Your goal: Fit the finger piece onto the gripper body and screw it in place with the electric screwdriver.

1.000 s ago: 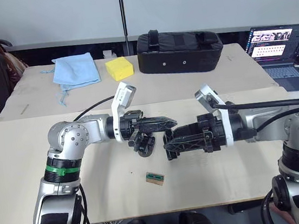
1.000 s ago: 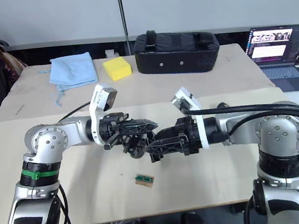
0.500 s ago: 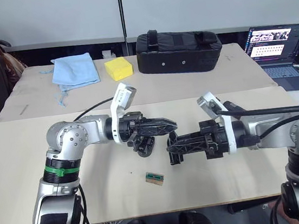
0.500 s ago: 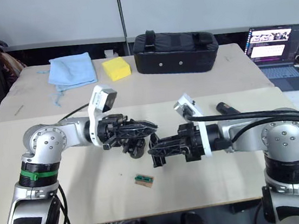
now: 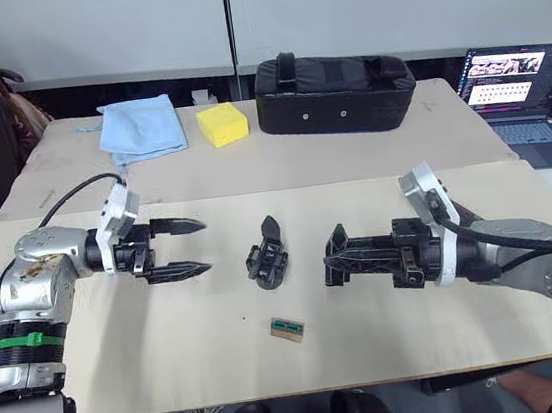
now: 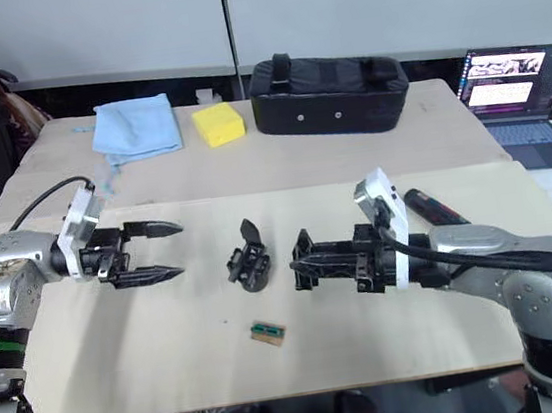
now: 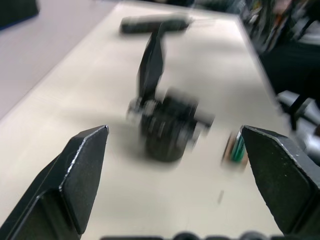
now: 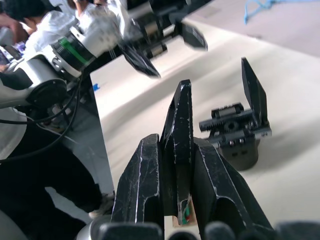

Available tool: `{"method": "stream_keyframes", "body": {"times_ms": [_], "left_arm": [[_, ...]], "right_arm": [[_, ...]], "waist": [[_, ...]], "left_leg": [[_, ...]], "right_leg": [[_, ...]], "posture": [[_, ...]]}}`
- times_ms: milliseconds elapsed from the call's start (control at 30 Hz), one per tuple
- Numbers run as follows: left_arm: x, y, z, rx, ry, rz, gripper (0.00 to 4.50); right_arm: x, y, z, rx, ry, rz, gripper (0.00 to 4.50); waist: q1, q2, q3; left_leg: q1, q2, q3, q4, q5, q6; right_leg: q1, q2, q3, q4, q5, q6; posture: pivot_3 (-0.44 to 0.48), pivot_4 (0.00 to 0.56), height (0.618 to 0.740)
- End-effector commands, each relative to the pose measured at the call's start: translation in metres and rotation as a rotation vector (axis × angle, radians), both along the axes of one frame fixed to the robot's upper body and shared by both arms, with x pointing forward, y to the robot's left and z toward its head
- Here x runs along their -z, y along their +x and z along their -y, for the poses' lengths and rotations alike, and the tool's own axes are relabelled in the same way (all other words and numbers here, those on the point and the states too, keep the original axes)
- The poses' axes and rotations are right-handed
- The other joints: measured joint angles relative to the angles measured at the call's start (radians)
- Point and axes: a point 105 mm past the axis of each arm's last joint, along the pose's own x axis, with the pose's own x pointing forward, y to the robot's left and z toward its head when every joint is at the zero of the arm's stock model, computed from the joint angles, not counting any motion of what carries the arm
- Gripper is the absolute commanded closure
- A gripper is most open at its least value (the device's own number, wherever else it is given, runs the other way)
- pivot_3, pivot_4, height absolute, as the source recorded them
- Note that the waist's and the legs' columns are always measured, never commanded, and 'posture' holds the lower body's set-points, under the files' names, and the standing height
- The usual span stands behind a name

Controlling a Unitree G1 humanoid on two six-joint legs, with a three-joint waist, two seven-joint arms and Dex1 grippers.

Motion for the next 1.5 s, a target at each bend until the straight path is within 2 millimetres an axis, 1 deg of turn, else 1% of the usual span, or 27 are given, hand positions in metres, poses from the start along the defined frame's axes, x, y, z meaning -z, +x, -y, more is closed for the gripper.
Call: {"method": "stream_keyframes", "body": {"times_ms": [33,100,167,233,267,300,400,567,767,900,1000,1100,1233,1367,1500], "left_arm": [[0.022,0.008,0.005,-0.023,0.015,0.032,0.0],[0.038,0.009,0.015,-0.01,0.016,0.013,0.0],[0.047,0.012,0.025,0.006,0.015,0.018,0.0],[0.059,0.017,0.039,0.01,0.021,0.012,0.0],[0.063,0.019,0.042,0.009,0.027,0.007,0.0],[0.068,0.017,0.048,0.04,0.041,0.005,0.0],[0.07,0.018,0.065,0.074,0.009,-0.017,0.0],[0.073,0.022,0.082,0.108,-0.001,-0.022,0.0],[0.083,0.022,0.087,0.142,0.047,-0.011,0.0],[0.076,0.03,0.094,0.117,0.009,-0.002,0.0],[0.078,0.031,0.097,0.127,0.029,0.021,0.77],[0.083,0.027,0.097,0.154,0.057,0.025,2.19],[0.083,0.025,0.102,0.168,0.029,0.038,2.23],[0.078,0.027,0.109,0.158,-0.004,0.054,2.23],[0.081,0.027,0.113,0.155,0.013,0.041,2.23]], "right_arm": [[-0.003,0.003,0.0,-0.016,-0.019,0.128,4.15],[0.0,0.006,0.001,-0.017,-0.036,0.161,4.15],[0.002,0.007,0.001,-0.027,-0.04,0.186,4.15],[0.005,0.004,-0.001,-0.061,-0.047,0.188,4.15],[0.006,0.003,-0.001,-0.07,-0.05,0.189,4.15],[0.007,0.002,-0.002,-0.075,-0.053,0.189,4.15],[0.01,-0.001,-0.003,-0.084,-0.06,0.188,4.15],[0.015,-0.006,-0.005,-0.095,-0.072,0.183,4.15],[0.014,-0.007,-0.006,-0.09,-0.074,0.185,4.15],[0.012,-0.007,-0.005,-0.078,-0.073,0.188,4.15],[0.012,-0.007,-0.005,-0.077,-0.073,0.186,4.15],[0.011,-0.007,-0.004,-0.077,-0.074,0.184,4.15],[0.009,-0.003,-0.004,-0.067,-0.073,0.206,4.15],[0.004,0.012,-0.012,-0.013,-0.051,0.277,4.15],[0.001,0.029,-0.034,0.018,-0.013,0.341,4.15]], "waist": [[0.003,0.0,0.0],[0.002,0.0,0.0],[0.003,0.0,0.0],[0.006,0.0,0.0],[0.006,-0.001,0.0],[0.007,-0.001,0.0],[0.007,-0.001,0.0],[0.011,-0.001,0.0],[0.011,-0.001,0.0],[0.013,-0.001,0.0],[0.013,-0.001,0.0],[0.013,-0.001,0.0],[0.012,-0.001,0.0],[0.013,-0.001,0.0],[0.012,-0.001,0.0]], "left_leg": [[-0.001,0.0,0.0,0.001,0.0,0.0],[-0.006,0.0,0.0,0.004,0.0,0.0],[-0.007,0.0,0.001,0.006,0.0,0.001],[-0.007,0.0,0.001,0.007,0.0,0.001],[-0.007,0.0,0.001,0.007,0.0,0.001],[-0.007,0.0,0.0,0.008,0.0,0.001],[-0.006,0.0,0.0,0.008,0.0,0.001],[-0.006,0.0,0.0,0.008,0.0,0.001],[-0.006,0.0,0.0,0.008,0.0,0.001],[-0.006,0.0,0.0,0.009,0.0,0.001],[-0.006,0.0,0.0,0.009,0.0,0.001],[-0.006,0.0,0.0,0.009,0.0,0.001],[-0.005,0.0,0.0,0.009,0.0,0.001],[-0.006,0.0,0.0,0.01,0.0,0.001],[-0.006,0.0,0.0,0.01,0.0,0.001]], "right_leg": [[0.0,0.0,0.0,0.0,0.001,0.001],[-0.003,0.0,0.0,0.0,0.003,0.005],[-0.003,0.0,-0.001,0.0,0.005,0.008],[-0.003,0.0,-0.001,0.001,0.005,0.008],[-0.003,0.0,-0.001,0.002,0.006,0.009],[-0.003,0.0,-0.001,0.002,0.006,0.009],[-0.003,0.001,-0.001,0.003,0.006,0.008],[-0.003,0.001,-0.001,0.003,0.006,0.008],[-0.003,0.001,-0.001,0.004,0.006,0.009],[-0.003,0.001,-0.001,0.004,0.006,0.009],[-0.003,0.001,-0.001,0.004,0.006,0.009],[-0.003,0.001,-0.001,0.004,0.007,0.009],[-0.003,0.001,-0.001,0.005,0.007,0.009],[-0.002,0.001,0.0,0.005,0.007,0.009],[-0.002,0.001,0.0,0.005,0.007,0.009]], "posture": [[0.0,0.15,0.74],[0.0,0.15,0.74],[0.0,0.15,0.74],[0.0,0.15,0.74],[0.0,0.15,0.74],[0.0,0.15,0.74],[0.0,0.15,0.74],[0.0,0.15,0.74],[0.0,0.15,0.74],[0.0,0.15,0.74],[0.0,0.15,0.74],[0.0,0.15,0.74],[0.0,0.15,0.74],[0.0,0.15,0.74],[0.0,0.15,0.74]]}}
